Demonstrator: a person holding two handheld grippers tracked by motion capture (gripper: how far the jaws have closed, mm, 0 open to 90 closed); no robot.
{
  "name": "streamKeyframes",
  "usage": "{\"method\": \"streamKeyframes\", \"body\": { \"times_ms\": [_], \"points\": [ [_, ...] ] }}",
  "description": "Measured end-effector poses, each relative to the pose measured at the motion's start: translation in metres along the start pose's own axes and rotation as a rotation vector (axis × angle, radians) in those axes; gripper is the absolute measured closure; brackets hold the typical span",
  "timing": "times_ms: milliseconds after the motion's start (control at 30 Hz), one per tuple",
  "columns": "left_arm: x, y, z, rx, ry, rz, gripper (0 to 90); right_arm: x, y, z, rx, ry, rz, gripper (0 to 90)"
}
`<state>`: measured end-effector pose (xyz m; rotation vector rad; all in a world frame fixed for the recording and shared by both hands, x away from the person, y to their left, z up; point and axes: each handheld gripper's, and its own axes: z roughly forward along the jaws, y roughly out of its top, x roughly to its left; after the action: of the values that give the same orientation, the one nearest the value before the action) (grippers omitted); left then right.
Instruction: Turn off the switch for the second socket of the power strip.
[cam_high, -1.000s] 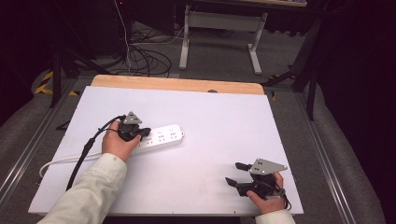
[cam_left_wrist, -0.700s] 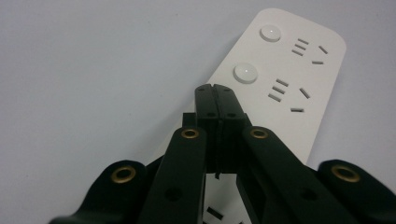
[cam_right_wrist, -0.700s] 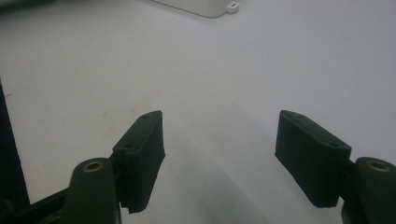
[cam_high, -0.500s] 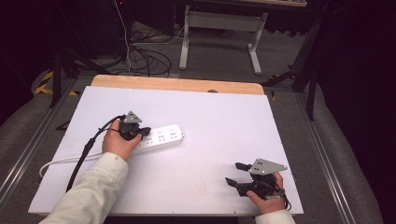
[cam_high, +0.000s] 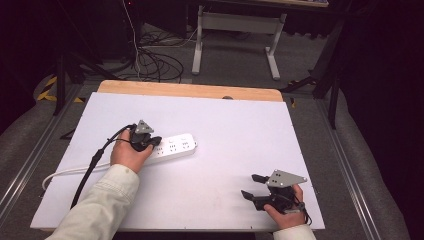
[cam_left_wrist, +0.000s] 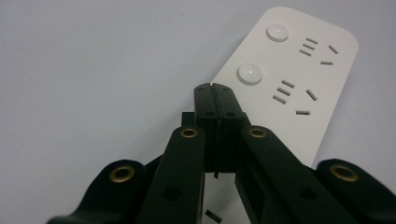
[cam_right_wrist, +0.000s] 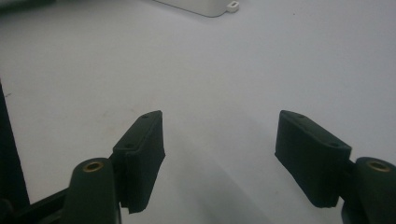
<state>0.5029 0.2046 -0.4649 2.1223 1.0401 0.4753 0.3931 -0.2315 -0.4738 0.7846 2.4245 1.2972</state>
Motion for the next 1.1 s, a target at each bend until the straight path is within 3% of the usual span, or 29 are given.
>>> {"method": "streamKeyframes", "body": {
  "times_ms": [800,867,933,1100],
  "points": [
    [-0.002,0.0,0.0,0.005,0.021,-0.017,90.0,0.0,0.0,0.001,0.002,0.002,0.005,32.8],
    [-0.001,0.001,-0.002,-0.018,0.015,-0.005,90.0,-0.001,0.0,0.001,0.001,0.001,0.006,32.8],
    [0.003,0.001,-0.004,-0.014,0.005,-0.033,90.0,-0.001,0.0,0.0,0.0,0.001,0.007,32.8],
    [0.006,0.003,-0.013,-0.068,0.006,-0.043,90.0,-0.001,-0.001,0.0,-0.001,0.001,0.01,32.8]
  ]
}}
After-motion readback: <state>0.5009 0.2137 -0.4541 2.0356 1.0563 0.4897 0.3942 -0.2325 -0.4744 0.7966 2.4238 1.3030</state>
